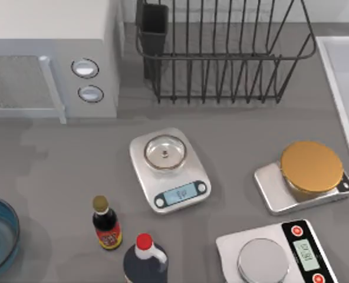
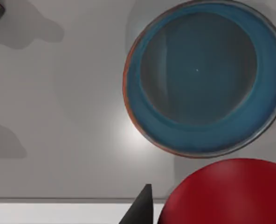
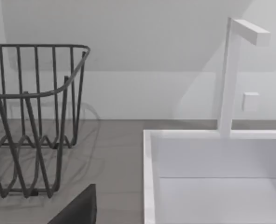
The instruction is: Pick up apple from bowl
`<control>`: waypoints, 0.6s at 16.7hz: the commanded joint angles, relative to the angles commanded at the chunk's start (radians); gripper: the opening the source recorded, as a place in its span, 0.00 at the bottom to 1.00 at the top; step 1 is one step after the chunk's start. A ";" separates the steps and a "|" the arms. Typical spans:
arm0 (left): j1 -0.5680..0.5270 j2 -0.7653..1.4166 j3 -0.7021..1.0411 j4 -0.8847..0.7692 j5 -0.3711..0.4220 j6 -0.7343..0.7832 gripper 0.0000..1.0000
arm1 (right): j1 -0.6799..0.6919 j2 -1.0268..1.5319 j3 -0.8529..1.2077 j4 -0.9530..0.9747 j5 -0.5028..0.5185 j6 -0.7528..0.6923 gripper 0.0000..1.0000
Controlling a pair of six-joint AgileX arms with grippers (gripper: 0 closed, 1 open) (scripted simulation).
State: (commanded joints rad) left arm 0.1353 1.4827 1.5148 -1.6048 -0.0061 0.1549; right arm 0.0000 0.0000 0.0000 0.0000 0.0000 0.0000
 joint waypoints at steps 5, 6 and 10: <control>-0.005 -0.032 0.154 -0.157 0.000 -0.006 0.00 | 0.000 0.000 0.000 0.000 0.000 0.000 1.00; -0.005 -0.033 0.156 -0.158 0.000 -0.006 0.00 | 0.000 0.000 0.000 0.000 0.000 0.000 1.00; -0.003 -0.028 0.154 -0.155 -0.001 -0.006 0.00 | 0.000 0.000 0.000 0.000 0.000 0.000 1.00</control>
State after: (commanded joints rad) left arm 0.1325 1.4546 1.6683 -1.7602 -0.0067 0.1490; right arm 0.0000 0.0000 0.0000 0.0000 0.0000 0.0000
